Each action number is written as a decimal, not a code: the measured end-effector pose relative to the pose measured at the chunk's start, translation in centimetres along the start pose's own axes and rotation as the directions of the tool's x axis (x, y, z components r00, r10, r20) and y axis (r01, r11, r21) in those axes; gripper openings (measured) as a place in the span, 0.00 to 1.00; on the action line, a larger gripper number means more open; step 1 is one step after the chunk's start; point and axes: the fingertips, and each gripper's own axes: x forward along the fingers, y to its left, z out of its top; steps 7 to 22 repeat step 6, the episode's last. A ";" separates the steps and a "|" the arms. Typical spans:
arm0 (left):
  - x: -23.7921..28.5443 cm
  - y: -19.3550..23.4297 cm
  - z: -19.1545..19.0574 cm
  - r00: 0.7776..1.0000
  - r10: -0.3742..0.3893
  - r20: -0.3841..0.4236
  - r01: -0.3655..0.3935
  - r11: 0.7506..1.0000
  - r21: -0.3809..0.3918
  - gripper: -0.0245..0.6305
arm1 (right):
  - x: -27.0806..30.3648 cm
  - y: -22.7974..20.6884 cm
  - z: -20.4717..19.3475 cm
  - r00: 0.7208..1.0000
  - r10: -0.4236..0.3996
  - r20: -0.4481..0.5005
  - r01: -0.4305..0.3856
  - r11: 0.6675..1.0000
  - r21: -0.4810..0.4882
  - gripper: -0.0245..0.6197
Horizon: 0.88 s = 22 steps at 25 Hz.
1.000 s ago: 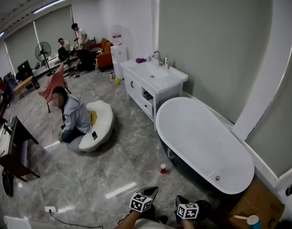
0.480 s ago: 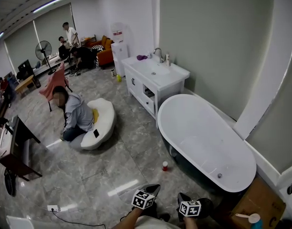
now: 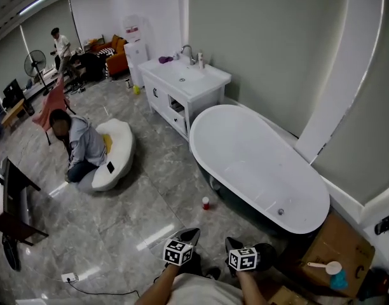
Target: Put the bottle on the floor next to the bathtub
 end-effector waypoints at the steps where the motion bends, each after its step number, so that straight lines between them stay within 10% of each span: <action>1: 0.2 -0.1 0.1 1.000 0.001 0.000 -0.001 1.000 -0.001 0.12 | -0.1 -0.1 0.2 1.000 -0.002 0.002 0.002 1.000 -0.001 0.04; 22: 1.0 -0.1 0.8 1.000 -0.009 -0.010 0.009 1.000 0.023 0.12 | 0.1 -0.6 0.9 1.000 -0.013 0.027 0.013 1.000 0.014 0.04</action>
